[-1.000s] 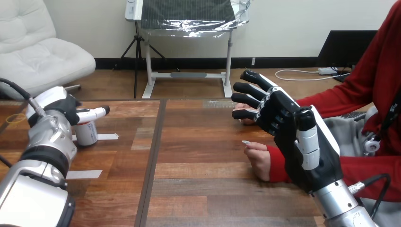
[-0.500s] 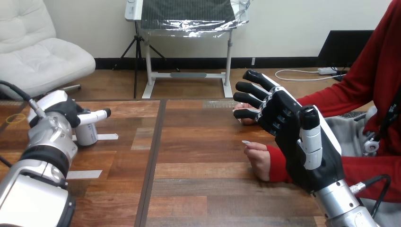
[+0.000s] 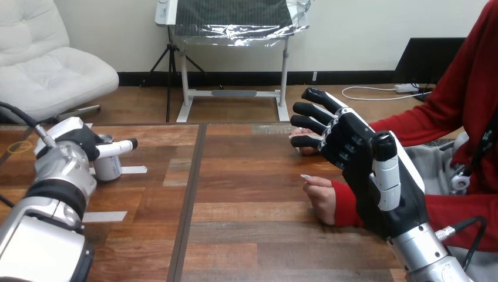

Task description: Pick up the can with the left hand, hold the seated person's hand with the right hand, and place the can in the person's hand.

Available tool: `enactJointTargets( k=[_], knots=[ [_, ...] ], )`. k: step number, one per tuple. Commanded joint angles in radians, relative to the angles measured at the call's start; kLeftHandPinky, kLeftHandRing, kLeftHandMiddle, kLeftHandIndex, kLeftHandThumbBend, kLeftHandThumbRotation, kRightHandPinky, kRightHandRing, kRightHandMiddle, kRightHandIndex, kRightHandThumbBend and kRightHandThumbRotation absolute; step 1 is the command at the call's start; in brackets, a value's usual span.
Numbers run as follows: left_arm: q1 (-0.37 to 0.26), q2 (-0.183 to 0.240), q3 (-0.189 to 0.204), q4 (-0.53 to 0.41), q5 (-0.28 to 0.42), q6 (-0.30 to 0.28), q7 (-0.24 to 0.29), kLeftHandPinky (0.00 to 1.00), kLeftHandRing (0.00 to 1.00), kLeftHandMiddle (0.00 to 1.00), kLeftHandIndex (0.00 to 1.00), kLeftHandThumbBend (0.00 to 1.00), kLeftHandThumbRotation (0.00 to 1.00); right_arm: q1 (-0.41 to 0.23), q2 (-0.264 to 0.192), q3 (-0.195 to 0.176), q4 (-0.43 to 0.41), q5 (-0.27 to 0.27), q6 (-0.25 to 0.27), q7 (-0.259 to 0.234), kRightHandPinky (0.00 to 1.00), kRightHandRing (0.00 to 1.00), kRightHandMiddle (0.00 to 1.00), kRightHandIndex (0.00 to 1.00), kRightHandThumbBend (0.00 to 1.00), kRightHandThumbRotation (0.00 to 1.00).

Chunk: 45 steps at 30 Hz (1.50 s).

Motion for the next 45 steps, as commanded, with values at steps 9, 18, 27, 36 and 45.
enactJointTargets(
  k=[9,18,27,36,45],
  knots=[
    [-0.1,-0.009,-0.02,-0.037,0.018,0.004,-0.022,1.0,0.94,0.9,0.86,0.62,0.74,-0.043,-0.009,-0.006,-0.035,0.017,-0.002,-0.004,0.77,0.85,0.85,0.88,0.86,1.0],
    [-0.109,-0.014,-0.034,-0.04,0.028,0.021,-0.03,1.0,0.95,0.91,0.88,0.63,0.75,-0.045,-0.011,-0.005,-0.033,0.024,0.002,-0.002,0.76,0.85,0.86,0.87,0.86,1.0],
    [-0.116,-0.017,-0.044,-0.047,0.033,0.035,-0.039,1.0,0.95,0.92,0.88,0.63,0.76,-0.046,-0.009,-0.004,-0.03,0.024,-0.001,-0.006,0.75,0.85,0.85,0.87,0.86,1.0],
    [-0.125,-0.019,-0.063,-0.053,0.046,0.056,-0.054,1.0,0.96,0.92,0.88,0.64,0.75,-0.046,-0.009,-0.004,-0.028,0.025,0.0,-0.005,0.75,0.84,0.85,0.87,0.86,1.0],
    [-0.135,-0.023,-0.058,-0.06,0.043,0.076,-0.069,1.0,0.97,0.94,0.91,0.65,0.74,-0.043,-0.013,-0.003,-0.039,0.026,0.014,-0.006,0.75,0.85,0.85,0.87,0.87,1.0]
  ],
)
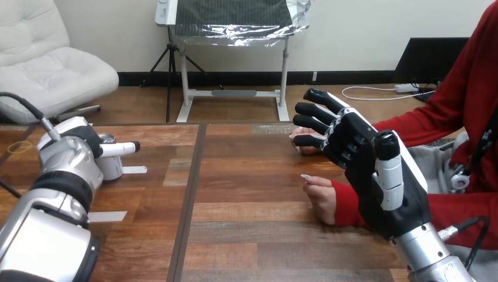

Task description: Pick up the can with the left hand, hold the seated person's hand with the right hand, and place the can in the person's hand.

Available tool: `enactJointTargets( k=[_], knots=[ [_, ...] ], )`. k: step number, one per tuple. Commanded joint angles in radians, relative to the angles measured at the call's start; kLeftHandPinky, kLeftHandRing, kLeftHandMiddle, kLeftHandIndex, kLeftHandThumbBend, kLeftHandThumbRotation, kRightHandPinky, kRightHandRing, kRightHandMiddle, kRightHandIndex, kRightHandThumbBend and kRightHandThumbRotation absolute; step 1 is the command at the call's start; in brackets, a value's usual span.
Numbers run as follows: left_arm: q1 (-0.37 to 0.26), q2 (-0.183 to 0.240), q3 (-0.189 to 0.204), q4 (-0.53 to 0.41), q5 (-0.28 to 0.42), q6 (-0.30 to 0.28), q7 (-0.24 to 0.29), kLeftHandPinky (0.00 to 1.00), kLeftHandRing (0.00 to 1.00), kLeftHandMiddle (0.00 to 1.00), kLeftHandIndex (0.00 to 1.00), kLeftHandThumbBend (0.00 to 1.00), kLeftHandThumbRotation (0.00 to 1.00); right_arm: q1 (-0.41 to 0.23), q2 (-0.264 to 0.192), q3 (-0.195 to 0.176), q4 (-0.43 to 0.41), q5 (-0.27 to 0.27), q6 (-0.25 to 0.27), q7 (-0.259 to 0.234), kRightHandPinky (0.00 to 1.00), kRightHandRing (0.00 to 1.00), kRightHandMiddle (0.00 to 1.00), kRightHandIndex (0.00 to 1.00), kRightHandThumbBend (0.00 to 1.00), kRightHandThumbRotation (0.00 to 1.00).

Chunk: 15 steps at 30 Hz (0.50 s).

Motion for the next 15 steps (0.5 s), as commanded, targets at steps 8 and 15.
enactJointTargets(
  k=[8,15],
  knots=[
    [-0.109,-0.009,-0.018,-0.067,0.02,0.025,-0.01,0.99,0.95,0.92,0.9,0.67,0.71,-0.045,0.002,-0.004,-0.035,0.011,0.005,-0.003,0.76,0.86,0.86,0.88,0.86,1.0],
    [-0.115,-0.006,-0.02,-0.083,0.024,0.041,-0.012,0.92,0.92,0.89,0.86,0.69,0.67,-0.045,0.005,-0.003,-0.031,0.009,0.006,-0.008,0.77,0.86,0.86,0.88,0.86,1.0]
  ],
)
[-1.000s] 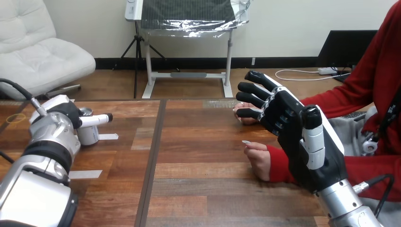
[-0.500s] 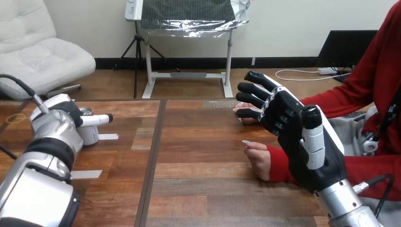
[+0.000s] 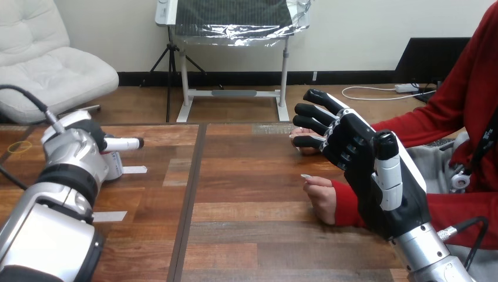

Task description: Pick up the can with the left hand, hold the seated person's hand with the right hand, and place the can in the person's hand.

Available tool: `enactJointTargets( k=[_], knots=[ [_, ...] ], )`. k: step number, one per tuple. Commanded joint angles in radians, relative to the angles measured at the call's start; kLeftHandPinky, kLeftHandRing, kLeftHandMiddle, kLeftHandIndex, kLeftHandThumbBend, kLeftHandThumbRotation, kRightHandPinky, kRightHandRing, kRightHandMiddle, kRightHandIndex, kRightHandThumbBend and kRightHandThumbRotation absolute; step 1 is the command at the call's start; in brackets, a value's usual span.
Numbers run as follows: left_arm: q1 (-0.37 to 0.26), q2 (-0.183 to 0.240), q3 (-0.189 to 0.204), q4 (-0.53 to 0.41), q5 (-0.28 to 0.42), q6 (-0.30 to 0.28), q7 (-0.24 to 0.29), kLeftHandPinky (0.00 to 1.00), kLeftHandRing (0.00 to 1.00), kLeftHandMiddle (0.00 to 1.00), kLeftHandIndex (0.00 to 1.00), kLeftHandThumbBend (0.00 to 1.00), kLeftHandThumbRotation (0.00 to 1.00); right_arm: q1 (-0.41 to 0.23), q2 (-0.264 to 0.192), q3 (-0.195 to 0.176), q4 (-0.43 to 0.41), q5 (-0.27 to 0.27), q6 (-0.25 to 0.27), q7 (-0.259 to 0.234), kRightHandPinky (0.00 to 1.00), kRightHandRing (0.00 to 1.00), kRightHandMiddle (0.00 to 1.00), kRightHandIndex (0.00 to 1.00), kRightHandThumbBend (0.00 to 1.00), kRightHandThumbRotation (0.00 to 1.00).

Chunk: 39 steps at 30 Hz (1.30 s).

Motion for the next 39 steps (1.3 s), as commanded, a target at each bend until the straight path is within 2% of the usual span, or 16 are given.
enactJointTargets(
  k=[1,12,22,30,39],
  knots=[
    [-0.094,0.006,-0.018,-0.06,0.021,0.008,0.002,0.92,0.91,0.89,0.86,0.7,0.67,-0.046,0.006,-0.003,-0.03,0.011,-0.001,-0.007,0.77,0.86,0.86,0.88,0.86,1.0],
    [-0.094,0.018,-0.009,-0.115,0.023,0.019,0.023,0.79,0.86,0.85,0.81,0.72,0.6,-0.045,0.006,-0.004,-0.029,0.005,0.01,-0.014,0.79,0.87,0.86,0.88,0.86,1.0],
    [-0.072,0.032,0.022,-0.207,0.015,0.026,0.09,0.74,0.83,0.83,0.8,0.71,0.51,-0.045,0.005,-0.003,-0.03,-0.006,0.018,-0.03,0.79,0.87,0.87,0.88,0.85,1.0],
    [-0.052,0.042,0.039,-0.292,0.012,0.048,0.122,0.59,0.72,0.76,0.76,0.72,0.48,-0.047,0.005,-0.001,-0.027,-0.005,0.022,-0.034,0.79,0.87,0.87,0.88,0.84,1.0],
    [-0.008,0.054,0.082,-0.401,0.004,0.02,0.196,0.5,0.66,0.72,0.75,0.73,0.42,-0.053,0.005,-0.001,-0.018,-0.01,0.023,-0.039,0.79,0.86,0.86,0.88,0.84,1.0]
  ],
)
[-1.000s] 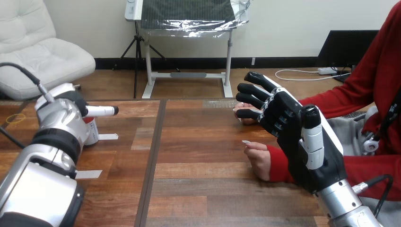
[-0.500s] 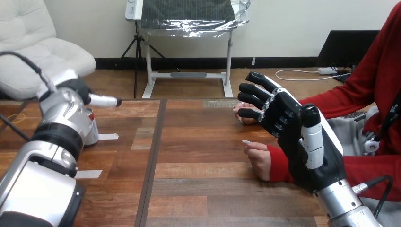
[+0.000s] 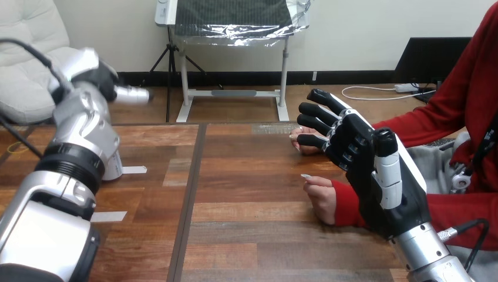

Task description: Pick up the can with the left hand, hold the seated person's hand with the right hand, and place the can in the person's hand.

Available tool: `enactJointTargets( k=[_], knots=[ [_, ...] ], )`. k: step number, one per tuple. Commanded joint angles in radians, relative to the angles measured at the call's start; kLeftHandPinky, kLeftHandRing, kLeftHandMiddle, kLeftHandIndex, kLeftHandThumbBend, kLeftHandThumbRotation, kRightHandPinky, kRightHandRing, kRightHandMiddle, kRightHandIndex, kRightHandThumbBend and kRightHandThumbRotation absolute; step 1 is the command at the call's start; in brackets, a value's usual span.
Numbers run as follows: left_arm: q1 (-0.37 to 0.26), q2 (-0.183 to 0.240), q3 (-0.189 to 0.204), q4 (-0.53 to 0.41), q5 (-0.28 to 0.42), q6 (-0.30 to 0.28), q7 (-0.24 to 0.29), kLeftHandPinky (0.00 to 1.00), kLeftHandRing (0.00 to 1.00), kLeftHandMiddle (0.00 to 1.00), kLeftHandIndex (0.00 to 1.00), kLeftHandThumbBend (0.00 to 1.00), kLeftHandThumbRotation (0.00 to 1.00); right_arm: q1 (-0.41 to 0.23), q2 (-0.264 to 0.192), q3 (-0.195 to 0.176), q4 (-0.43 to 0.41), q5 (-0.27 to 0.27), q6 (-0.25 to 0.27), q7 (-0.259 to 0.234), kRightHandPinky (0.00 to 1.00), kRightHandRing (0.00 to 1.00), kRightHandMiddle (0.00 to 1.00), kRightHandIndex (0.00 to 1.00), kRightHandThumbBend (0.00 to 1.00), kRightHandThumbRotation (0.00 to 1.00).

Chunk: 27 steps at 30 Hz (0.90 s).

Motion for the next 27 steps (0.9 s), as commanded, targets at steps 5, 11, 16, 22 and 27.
enactJointTargets(
  k=[5,11,16,22,27],
  knots=[
    [0.02,0.044,0.038,-0.154,0.007,-0.039,0.08,0.52,0.7,0.75,0.77,0.72,0.41,-0.056,0.007,-0.002,-0.012,-0.003,-0.007,-0.008,0.79,0.87,0.87,0.88,0.83,1.0],
    [0.043,0.053,0.061,-0.178,-0.006,-0.112,0.118,0.64,0.79,0.82,0.82,0.7,0.41,-0.061,0.008,-0.003,-0.004,0.006,-0.006,-0.003,0.79,0.87,0.87,0.88,0.83,1.0],
    [0.043,0.057,0.068,-0.14,-0.012,-0.19,0.154,0.78,0.84,0.86,0.84,0.69,0.43,-0.064,0.012,-0.004,0.0,0.01,-0.007,-0.003,0.79,0.87,0.86,0.88,0.83,1.0],
    [0.025,0.067,0.031,-0.064,0.028,-0.27,0.186,0.86,0.87,0.88,0.87,0.68,0.54,-0.065,0.01,-0.003,0.005,0.007,-0.008,-0.001,0.79,0.87,0.86,0.88,0.84,1.0],
    [0.005,0.072,0.0,0.007,0.06,-0.325,0.202,0.88,0.89,0.9,0.89,0.65,0.69,-0.064,0.013,-0.002,0.004,0.004,-0.007,-0.006,0.79,0.87,0.86,0.88,0.84,1.0]
  ],
)
